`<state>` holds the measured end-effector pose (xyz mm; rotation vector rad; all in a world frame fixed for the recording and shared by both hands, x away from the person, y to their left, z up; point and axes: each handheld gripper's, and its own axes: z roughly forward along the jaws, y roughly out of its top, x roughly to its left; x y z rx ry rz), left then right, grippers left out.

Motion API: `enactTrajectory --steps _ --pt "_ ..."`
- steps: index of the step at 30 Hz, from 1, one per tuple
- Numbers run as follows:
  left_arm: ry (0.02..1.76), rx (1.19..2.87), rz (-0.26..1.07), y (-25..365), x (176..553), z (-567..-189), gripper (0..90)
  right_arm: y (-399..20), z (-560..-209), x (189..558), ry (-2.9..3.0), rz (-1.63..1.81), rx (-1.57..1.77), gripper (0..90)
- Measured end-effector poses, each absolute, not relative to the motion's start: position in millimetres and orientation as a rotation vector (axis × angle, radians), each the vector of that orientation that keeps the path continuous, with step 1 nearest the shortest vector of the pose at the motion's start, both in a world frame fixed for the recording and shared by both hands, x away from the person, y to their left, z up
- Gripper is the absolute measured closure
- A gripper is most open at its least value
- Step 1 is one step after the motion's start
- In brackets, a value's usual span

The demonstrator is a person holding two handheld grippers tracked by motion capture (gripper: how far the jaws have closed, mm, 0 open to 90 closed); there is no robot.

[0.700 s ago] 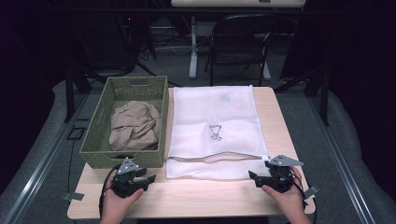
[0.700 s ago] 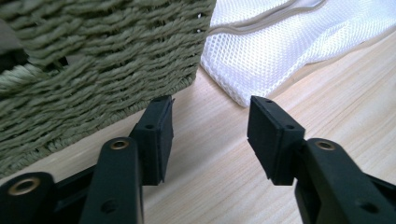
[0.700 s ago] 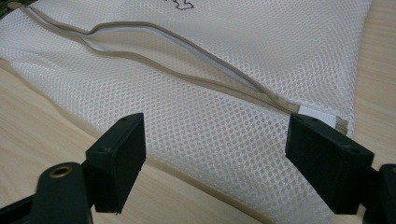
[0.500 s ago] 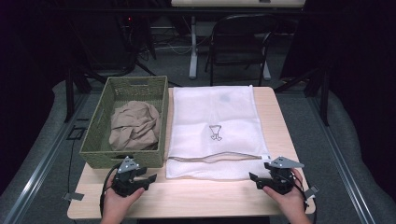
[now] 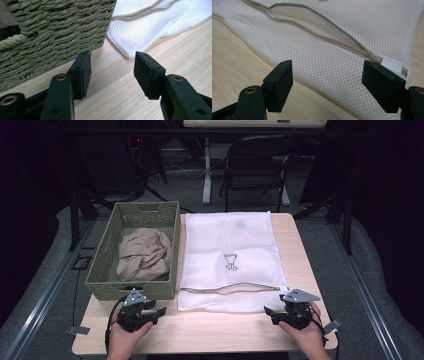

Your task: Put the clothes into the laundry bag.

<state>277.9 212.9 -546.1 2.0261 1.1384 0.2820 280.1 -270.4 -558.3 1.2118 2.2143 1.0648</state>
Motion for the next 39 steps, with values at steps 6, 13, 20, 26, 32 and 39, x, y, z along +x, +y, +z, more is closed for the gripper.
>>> enactTrajectory --steps 6,13,20,26,32,39 --pt "1.115 2.021 0.306 210.6 273.7 -540.4 47.2 -271.4 -557.2 279.1 2.209 1.081 1.209 25.6" --pt "1.087 2.015 0.317 204.6 267.8 -528.3 40.4 -271.5 -556.6 278.6 2.206 1.091 1.205 25.9" --pt "1.068 2.002 0.303 201.5 264.4 -516.6 37.8 -272.9 -555.7 278.3 2.2 1.104 1.205 27.7" --pt "1.049 2.025 0.308 198.3 265.3 -506.9 40.5 -274.2 -553.4 277.0 2.183 1.126 1.201 28.8" --pt "1.031 2.025 0.323 200.8 273.4 -484.3 39.6 -274.1 -552.4 275.9 2.187 1.121 1.197 28.8" --pt "1.031 2.026 0.341 204.0 291.7 -466.0 39.7 -274.2 -553.1 276.3 2.193 1.122 1.198 28.8"
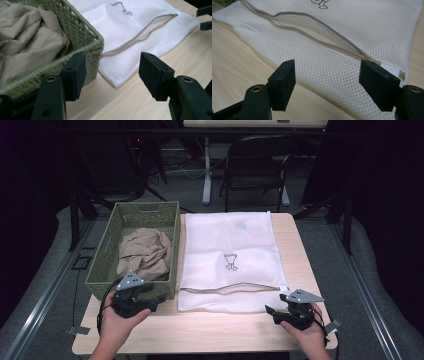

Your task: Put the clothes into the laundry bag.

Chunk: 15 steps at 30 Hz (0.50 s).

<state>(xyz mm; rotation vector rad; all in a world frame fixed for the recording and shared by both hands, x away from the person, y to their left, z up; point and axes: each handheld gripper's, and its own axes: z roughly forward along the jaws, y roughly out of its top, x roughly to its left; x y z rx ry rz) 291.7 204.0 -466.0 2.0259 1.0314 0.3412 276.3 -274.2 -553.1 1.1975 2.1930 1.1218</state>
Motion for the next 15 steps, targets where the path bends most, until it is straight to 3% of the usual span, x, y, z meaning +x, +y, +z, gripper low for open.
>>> enactTrajectory --steps 10,15 --pt "1.068 2.04 0.348 202.9 317.5 -447.8 38.5 -274.7 -552.6 276.3 2.184 1.117 1.196 28.8" --pt "1.118 2.031 0.356 206.3 331.7 -435.7 32.5 -275.9 -553.1 276.5 2.18 1.125 1.201 28.8"
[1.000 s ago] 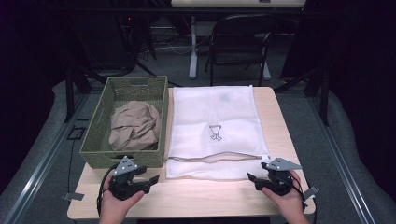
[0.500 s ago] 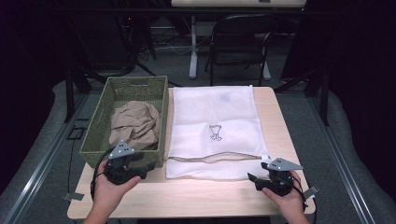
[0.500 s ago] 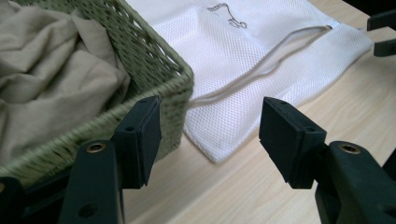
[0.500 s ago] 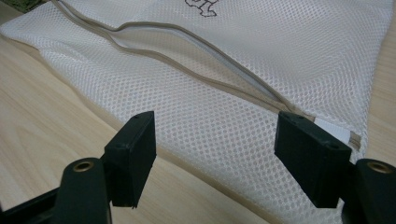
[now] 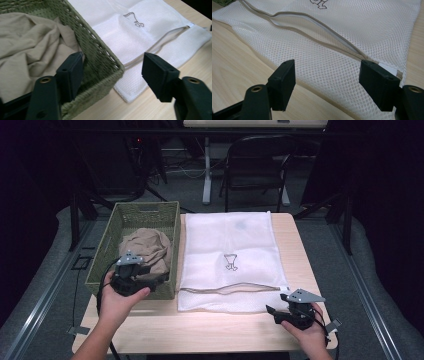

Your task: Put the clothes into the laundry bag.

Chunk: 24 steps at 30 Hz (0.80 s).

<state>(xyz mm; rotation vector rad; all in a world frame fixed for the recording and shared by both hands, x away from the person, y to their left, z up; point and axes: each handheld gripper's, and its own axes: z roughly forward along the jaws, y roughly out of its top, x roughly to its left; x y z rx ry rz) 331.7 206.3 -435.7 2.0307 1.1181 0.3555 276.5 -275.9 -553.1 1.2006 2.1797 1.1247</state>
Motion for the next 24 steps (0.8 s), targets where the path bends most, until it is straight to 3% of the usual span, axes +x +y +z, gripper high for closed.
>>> enactTrajectory --steps 10,24 --pt "1.207 2.005 0.4 218.7 360.7 -417.4 24.4 -277.3 -553.0 277.0 2.183 1.129 1.205 28.8" --pt "1.27 2.039 0.431 217.2 388.7 -410.8 28.1 -278.7 -554.4 278.2 2.181 1.134 1.212 28.8"
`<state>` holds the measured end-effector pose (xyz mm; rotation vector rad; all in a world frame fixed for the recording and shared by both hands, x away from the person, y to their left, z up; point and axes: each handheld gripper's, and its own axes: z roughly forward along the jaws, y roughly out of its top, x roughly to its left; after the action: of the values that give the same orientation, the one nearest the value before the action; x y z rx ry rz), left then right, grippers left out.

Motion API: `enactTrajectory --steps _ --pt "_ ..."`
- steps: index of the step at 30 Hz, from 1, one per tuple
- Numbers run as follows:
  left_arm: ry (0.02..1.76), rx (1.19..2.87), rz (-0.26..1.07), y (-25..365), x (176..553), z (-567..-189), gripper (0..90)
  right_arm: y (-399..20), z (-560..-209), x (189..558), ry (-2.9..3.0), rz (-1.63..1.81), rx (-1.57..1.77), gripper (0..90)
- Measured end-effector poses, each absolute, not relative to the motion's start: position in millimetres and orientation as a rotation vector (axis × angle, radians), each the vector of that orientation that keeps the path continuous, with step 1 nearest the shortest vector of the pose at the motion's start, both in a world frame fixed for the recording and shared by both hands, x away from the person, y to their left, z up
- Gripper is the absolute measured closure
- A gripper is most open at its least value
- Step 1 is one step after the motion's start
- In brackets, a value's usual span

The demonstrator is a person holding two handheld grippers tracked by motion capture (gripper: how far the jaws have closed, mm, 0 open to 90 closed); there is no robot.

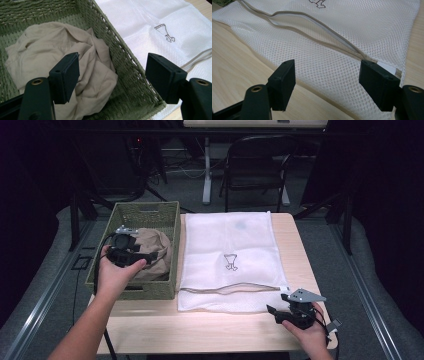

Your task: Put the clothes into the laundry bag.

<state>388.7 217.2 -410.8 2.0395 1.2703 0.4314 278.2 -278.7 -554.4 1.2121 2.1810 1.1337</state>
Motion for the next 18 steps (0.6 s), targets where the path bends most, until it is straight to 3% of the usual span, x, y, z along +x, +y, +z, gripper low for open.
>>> enactTrajectory --steps 18 --pt "1.376 2.054 0.427 219.6 420.8 -417.9 28.6 -279.6 -555.3 279.2 2.196 1.127 1.211 29.0"
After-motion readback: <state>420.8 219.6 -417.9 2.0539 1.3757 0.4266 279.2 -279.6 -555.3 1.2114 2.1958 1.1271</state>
